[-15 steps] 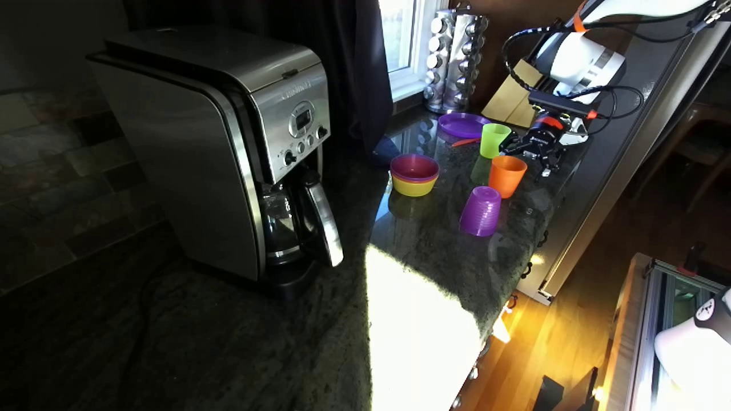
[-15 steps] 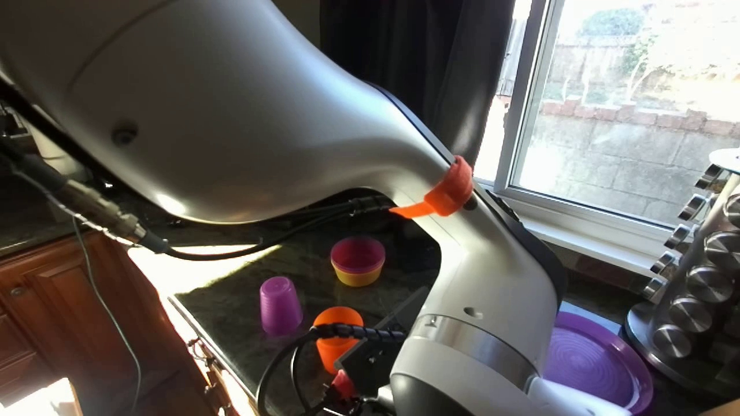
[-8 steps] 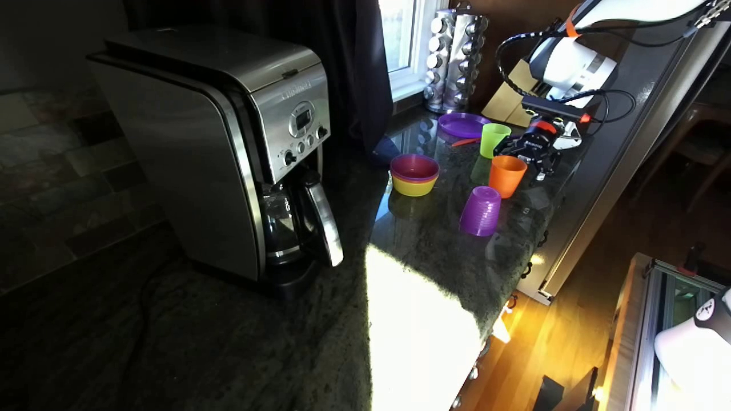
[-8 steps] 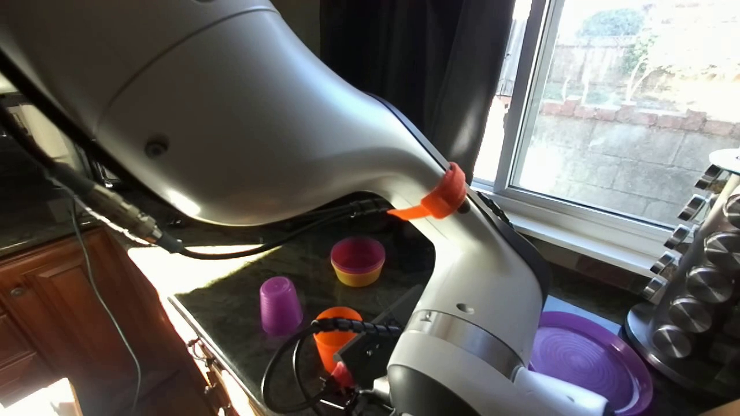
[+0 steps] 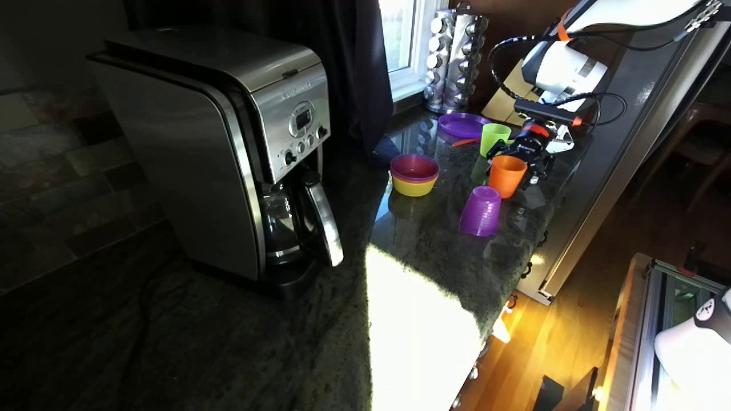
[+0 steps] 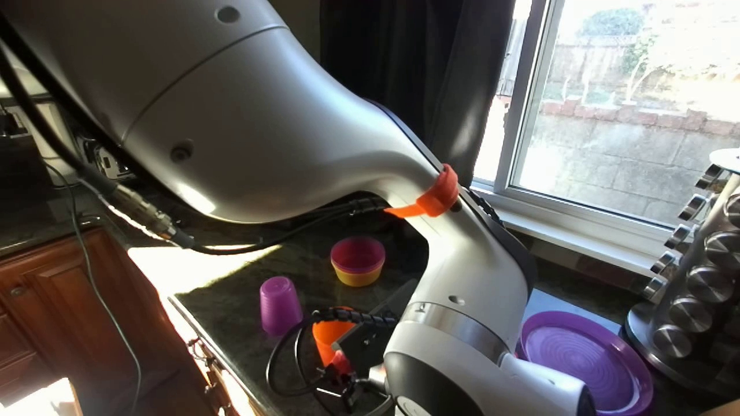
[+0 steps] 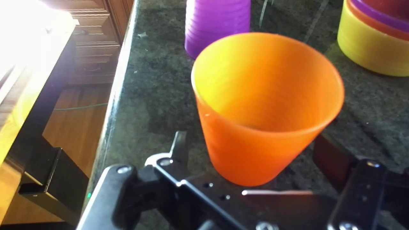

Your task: Place the orange cup upside down.

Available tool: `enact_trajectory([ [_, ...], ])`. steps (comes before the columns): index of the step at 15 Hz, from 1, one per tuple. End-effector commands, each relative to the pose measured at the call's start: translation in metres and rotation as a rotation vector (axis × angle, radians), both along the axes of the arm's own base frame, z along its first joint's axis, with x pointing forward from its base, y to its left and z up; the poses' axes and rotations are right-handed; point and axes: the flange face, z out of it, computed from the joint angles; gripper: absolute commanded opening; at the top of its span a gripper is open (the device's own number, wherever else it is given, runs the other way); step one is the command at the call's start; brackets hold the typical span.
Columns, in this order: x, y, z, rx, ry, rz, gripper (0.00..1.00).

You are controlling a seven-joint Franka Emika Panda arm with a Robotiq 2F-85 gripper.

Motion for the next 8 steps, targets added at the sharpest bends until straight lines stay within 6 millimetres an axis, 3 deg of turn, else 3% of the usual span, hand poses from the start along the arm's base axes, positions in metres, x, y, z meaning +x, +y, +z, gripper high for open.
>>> enact_trajectory([
  [1, 0.0035, 0.0022, -0.0077, 0.002, 0.003, -0.019, 1.0],
  [8, 0.006, -0.0008, -0.0139, -0.01, 0.005, -0.02, 1.0],
])
